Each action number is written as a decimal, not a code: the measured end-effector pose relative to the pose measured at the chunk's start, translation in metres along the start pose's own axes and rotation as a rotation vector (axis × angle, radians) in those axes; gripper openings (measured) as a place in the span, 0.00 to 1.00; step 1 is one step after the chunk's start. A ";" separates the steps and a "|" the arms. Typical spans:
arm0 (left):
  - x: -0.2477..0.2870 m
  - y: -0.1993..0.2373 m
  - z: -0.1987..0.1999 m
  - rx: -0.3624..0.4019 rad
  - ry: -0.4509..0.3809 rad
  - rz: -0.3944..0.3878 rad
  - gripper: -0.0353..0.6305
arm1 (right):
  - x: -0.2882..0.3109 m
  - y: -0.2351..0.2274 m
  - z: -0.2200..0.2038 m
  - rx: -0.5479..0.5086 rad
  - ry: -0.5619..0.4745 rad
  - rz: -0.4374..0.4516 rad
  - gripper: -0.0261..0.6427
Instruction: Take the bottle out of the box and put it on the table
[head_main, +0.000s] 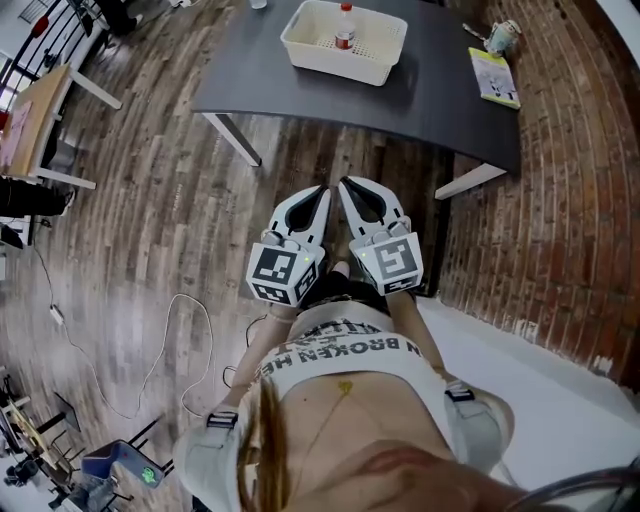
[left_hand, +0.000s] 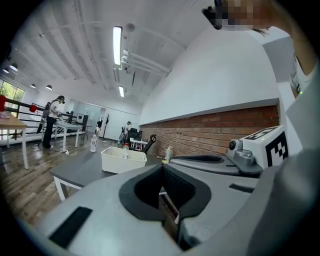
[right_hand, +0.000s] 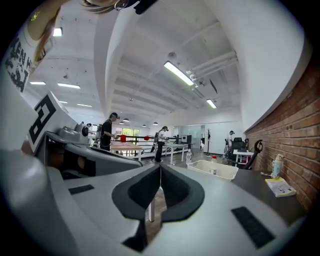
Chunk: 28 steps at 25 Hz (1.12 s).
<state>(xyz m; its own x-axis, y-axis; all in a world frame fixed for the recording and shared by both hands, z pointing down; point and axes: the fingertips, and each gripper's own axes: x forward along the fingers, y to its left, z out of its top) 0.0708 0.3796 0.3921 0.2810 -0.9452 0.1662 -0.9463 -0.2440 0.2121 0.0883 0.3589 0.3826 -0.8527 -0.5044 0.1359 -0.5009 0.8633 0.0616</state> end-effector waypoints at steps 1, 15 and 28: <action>0.003 0.003 -0.001 -0.003 0.005 0.000 0.06 | 0.003 -0.001 -0.001 0.006 -0.001 -0.001 0.05; 0.070 0.063 0.021 0.027 0.022 -0.095 0.06 | 0.078 -0.045 0.002 0.038 -0.007 -0.079 0.05; 0.120 0.122 0.040 0.023 0.032 -0.133 0.06 | 0.151 -0.075 0.008 0.003 0.026 -0.089 0.05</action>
<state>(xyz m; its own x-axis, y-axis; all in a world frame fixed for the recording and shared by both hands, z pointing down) -0.0175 0.2279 0.3994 0.4084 -0.8969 0.1694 -0.9039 -0.3716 0.2118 -0.0043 0.2174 0.3911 -0.8006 -0.5786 0.1556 -0.5750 0.8150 0.0719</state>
